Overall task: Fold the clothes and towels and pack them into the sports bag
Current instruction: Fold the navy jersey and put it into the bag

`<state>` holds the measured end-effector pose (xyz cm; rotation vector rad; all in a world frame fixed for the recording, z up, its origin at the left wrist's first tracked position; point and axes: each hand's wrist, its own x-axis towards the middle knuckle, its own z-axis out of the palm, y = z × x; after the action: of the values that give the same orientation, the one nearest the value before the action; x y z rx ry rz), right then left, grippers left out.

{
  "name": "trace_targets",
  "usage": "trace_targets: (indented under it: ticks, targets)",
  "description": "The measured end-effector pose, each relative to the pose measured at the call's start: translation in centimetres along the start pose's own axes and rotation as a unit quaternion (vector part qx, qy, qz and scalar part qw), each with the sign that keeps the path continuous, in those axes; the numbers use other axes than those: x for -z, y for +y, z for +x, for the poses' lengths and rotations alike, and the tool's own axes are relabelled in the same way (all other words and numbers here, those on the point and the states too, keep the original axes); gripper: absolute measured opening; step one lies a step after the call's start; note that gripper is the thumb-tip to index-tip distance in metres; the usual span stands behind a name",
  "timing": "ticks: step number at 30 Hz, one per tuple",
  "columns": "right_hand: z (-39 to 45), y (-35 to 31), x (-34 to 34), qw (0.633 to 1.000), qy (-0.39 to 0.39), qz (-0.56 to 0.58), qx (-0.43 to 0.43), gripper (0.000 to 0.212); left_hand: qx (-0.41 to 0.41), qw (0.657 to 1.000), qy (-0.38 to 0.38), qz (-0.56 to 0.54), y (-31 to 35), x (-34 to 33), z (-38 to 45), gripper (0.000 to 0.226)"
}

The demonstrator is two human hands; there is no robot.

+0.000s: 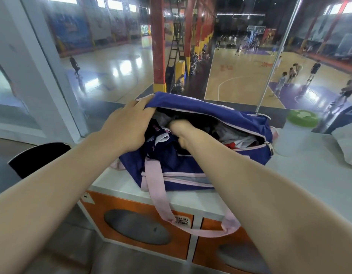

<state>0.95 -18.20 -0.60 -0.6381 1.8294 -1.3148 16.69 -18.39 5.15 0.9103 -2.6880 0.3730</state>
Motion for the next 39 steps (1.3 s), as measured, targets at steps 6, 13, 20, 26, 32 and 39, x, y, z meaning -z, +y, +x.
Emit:
trace_targets:
  ticks: [6, 13, 20, 26, 32, 39]
  targets:
    - [0.8, -1.4, -2.1, 0.997, -0.056, -0.016, 0.044, 0.031, -0.03, 0.999, 0.018, -0.002, -0.4, -0.2, -0.2, 0.079]
    - [1.2, 0.2, -2.6, 0.832, -0.033, -0.525, 0.175, 0.045, 0.007, 1.0, -0.016, -0.009, -1.3, 0.3, 0.7, 0.08]
    - [-2.4, -0.4, -1.7, 0.697, 0.101, -0.634, 0.319, 0.052, 0.01, 0.998, -0.034, -0.044, -1.5, 1.3, 2.5, 0.076]
    - [-1.3, -0.8, -3.0, 0.648, -0.104, -0.69, 0.306, 0.053, 0.012, 0.998, -0.033, -0.06, -1.4, 1.2, 2.7, 0.082]
    - [1.5, 0.0, -3.7, 0.644, -0.065, -0.725, 0.235, 0.06, 0.006, 0.997, -0.028, -0.07, -1.8, 1.4, 2.7, 0.085]
    - [2.1, 0.3, -3.7, 0.697, -0.104, -0.699, 0.121, 0.071, 0.001, 0.997, -0.018, -0.076, -2.1, 1.1, 3.1, 0.082]
